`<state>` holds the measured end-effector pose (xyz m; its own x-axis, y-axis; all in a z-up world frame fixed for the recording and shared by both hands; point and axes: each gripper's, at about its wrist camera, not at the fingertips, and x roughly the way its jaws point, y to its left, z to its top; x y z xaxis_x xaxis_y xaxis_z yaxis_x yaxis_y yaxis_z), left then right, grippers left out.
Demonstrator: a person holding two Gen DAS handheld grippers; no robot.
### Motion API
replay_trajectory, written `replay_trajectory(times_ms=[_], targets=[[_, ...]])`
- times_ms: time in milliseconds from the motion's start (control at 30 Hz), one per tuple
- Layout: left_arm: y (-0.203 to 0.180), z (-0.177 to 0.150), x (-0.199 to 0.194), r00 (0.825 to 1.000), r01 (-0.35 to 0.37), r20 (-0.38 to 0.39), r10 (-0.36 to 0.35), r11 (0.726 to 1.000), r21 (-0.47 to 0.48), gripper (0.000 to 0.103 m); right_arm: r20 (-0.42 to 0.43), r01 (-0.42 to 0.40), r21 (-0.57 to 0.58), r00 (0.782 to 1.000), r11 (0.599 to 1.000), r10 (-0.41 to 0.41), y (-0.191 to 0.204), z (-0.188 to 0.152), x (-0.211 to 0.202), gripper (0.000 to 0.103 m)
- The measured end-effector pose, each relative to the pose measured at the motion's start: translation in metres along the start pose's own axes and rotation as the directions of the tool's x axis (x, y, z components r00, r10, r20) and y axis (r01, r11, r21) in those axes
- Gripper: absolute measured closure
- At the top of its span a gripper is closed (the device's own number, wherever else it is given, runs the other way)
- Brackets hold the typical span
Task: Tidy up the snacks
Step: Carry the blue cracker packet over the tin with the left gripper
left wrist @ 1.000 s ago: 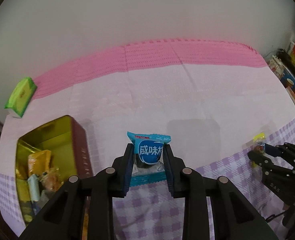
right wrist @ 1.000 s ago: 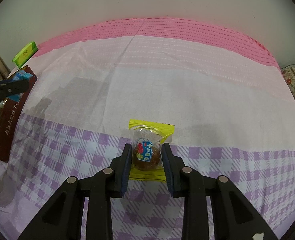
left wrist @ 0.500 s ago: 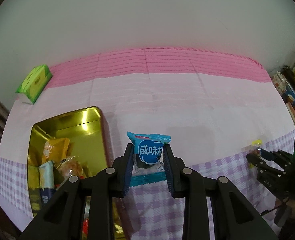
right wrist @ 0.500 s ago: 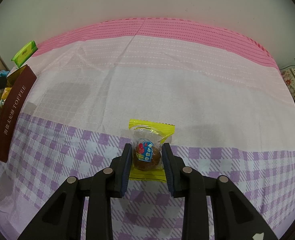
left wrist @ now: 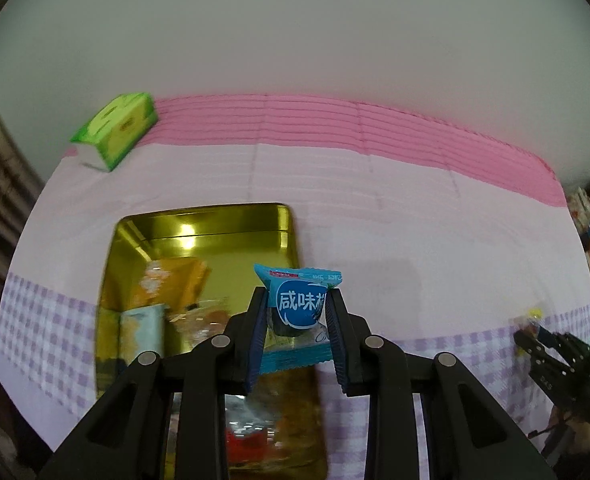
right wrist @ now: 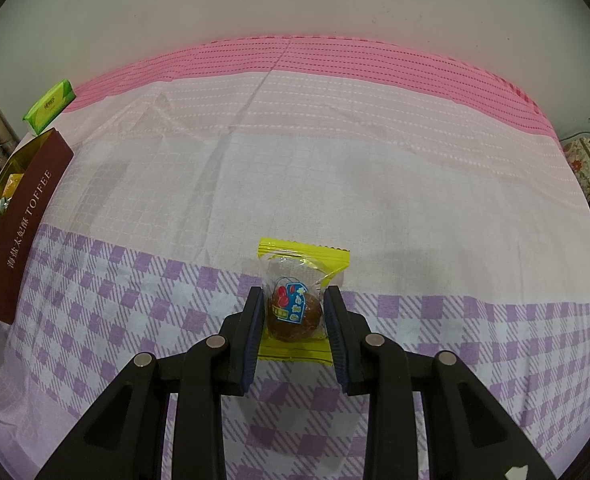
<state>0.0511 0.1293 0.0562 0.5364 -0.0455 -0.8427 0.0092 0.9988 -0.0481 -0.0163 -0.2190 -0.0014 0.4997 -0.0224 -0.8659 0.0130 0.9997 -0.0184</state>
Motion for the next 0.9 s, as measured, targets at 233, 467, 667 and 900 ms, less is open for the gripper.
replay_trajectory(times_ms=[233, 467, 667, 900], targets=[[0.045, 0.002, 0.004, 0.997, -0.072, -0.027, 0.070, 0.996, -0.057, 0.073, -0.001, 0.002, -0.003, 1.000, 1.000, -0.002, 0.000, 0.000, 0.000, 0.073], [0.075, -0.005, 0.010, 0.995, -0.094, -0.056, 0.088, 0.989, -0.113, 0.073, -0.001, 0.003, -0.002, 1.000, 1.000, -0.003, 0.001, 0.000, 0.000, 0.073], [0.082, -0.008, 0.020, 0.991, -0.118, -0.082, 0.110, 0.987, -0.111, 0.073, -0.001, 0.003, -0.002, 1.000, 1.000, -0.003, 0.001, 0.000, 0.000, 0.071], [0.083, -0.010, 0.042, 0.987, -0.131, -0.106, 0.122, 0.988, -0.079, 0.073, -0.002, 0.003, -0.004, 1.000, 1.000, -0.003, 0.001, 0.000, 0.001, 0.071]])
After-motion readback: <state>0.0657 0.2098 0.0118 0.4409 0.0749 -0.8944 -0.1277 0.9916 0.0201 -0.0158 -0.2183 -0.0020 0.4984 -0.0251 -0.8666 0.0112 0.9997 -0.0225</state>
